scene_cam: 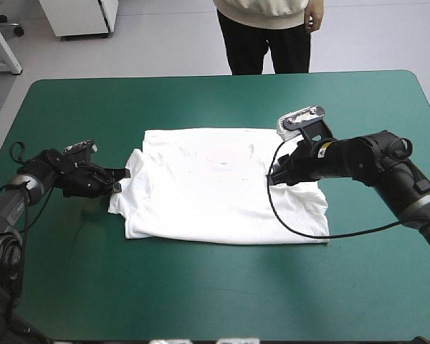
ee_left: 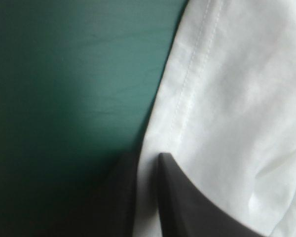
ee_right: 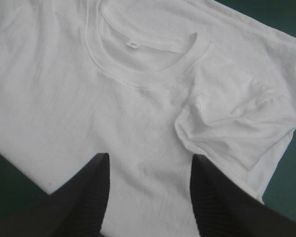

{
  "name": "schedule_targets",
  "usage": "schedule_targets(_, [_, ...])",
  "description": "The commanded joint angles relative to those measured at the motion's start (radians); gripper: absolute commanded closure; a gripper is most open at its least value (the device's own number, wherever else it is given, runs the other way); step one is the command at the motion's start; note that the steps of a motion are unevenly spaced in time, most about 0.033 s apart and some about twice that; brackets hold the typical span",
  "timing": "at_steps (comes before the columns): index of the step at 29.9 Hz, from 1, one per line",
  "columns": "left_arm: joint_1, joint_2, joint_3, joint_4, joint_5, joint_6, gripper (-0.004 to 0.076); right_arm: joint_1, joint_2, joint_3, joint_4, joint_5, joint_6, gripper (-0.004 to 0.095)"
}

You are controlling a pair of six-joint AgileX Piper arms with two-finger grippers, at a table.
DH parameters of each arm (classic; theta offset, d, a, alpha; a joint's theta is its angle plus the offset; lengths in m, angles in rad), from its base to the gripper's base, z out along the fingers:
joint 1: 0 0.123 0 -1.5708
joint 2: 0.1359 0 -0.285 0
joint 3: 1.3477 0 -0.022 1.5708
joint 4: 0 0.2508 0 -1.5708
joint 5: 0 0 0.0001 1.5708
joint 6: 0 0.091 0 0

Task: Fold the cloth

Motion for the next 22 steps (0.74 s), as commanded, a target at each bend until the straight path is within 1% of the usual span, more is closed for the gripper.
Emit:
schedule_targets(1, [-0.001, -0.042, -0.022, -0.035, -0.008, 0.022, 0.0734, -0.004, -0.035, -0.026, 0.016, -0.028, 0.002, 0.0422])
schedule_targets(3, [-0.001, -0.070, -0.037, -0.045, -0.008, 0.027, 0.0731, -0.004, -0.037, -0.026, 0.009, -0.018, 0.002, 0.0428])
schedule_targets(6, [-0.001, -0.130, -0.063, -0.085, -0.005, 0.041, 0.0731, -0.004, -0.044, -0.026, 0.007, -0.009, 0.002, 0.0480])
schedule_targets(11, [-0.062, -0.179, -0.104, -0.084, 0.097, 0.054, 0.0733, -0.004, -0.073, -0.026, -0.001, -0.014, 0.002, 0.0582])
schedule_targets(13, [-0.111, -0.181, -0.107, -0.084, 0.127, 0.055, 0.0733, -0.004, -0.085, -0.026, -0.006, -0.012, 0.002, 0.0588])
schedule_targets(17, [-0.230, -0.175, -0.107, -0.074, 0.148, 0.055, 0.0733, -0.004, -0.105, -0.026, -0.009, 0.008, 0.004, 0.0588])
schedule_targets(22, [-0.342, -0.146, -0.107, -0.057, 0.132, 0.051, 0.0733, -0.004, -0.118, -0.026, -0.009, 0.016, 0.007, 0.0588])
